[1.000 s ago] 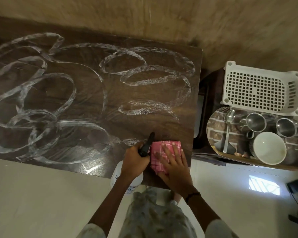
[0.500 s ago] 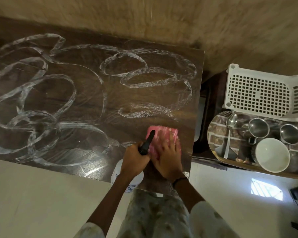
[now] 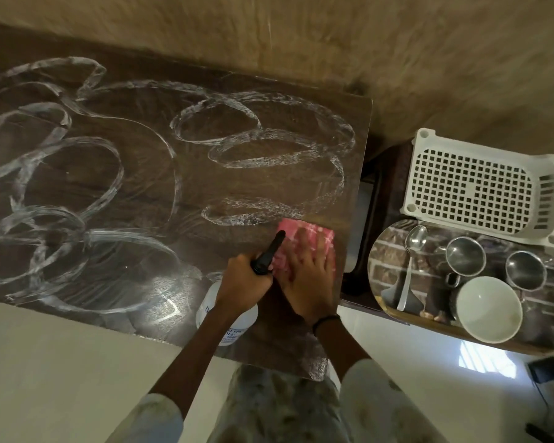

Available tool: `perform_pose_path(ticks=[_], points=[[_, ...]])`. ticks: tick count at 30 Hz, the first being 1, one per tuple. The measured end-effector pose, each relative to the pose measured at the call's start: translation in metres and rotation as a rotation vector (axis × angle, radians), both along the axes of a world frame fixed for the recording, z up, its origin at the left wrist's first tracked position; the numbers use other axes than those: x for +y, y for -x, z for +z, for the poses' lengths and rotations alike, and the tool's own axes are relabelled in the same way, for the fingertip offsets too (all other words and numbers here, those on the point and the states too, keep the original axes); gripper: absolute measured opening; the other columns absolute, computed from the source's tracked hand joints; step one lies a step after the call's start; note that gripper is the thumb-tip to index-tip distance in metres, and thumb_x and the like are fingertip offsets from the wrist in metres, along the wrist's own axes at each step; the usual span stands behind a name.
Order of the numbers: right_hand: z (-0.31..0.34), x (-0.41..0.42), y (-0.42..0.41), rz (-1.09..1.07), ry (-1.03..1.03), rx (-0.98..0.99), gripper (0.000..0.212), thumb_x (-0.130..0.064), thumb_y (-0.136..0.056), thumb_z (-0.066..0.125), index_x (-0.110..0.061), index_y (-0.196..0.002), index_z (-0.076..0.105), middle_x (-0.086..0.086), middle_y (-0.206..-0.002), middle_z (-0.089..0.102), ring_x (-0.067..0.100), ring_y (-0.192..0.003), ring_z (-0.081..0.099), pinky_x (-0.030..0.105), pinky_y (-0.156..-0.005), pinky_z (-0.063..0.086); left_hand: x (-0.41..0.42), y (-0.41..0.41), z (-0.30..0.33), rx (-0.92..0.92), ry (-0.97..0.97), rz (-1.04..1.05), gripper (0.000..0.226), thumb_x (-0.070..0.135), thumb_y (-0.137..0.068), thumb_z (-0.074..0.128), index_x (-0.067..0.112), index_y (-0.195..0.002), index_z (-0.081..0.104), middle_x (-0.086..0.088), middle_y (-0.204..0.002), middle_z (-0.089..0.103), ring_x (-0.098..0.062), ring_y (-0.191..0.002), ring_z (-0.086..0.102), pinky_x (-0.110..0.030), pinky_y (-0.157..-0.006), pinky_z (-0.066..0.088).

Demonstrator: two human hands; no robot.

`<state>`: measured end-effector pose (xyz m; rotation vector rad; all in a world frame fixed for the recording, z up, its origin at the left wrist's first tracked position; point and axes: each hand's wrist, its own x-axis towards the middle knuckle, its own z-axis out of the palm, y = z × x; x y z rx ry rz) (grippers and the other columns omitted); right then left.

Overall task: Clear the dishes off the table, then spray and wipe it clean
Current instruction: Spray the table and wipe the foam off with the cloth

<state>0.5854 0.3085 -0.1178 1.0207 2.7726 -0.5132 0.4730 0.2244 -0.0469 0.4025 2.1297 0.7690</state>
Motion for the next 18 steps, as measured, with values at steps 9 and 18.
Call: perform_pose_path(ticks=[9,18], points=[[-0.008,0.004,-0.065,0.221,0.084,0.050,0.058,-0.060,-0.088,0.039,-0.032,-0.139,0.039,0.003,-0.151,0.036,0.033,-0.142,0.022,0.058,-0.112,0.022,0.042,-0.012,0.004,-0.036,0.069,-0.142,0.006,0.005,-0.073,0.064,0.002,-0.078,0.064,-0.016,-0.065,0.063,-0.026,-0.053,0.053,-0.033,-0.051,0.043],[-0.010,0.010,-0.064,0.075,0.152,0.009,0.060,-0.058,-0.087,0.042,-0.031,-0.140,0.043,-0.001,-0.154,0.031,0.033,-0.144,0.018,0.058,-0.112,0.024,0.076,-0.026,0.002,-0.050,0.144,-0.165,0.024,0.007,-0.073,0.060,0.023,-0.058,0.050,0.001,-0.054,0.051,-0.019,-0.050,0.049,-0.028,-0.056,0.041]])
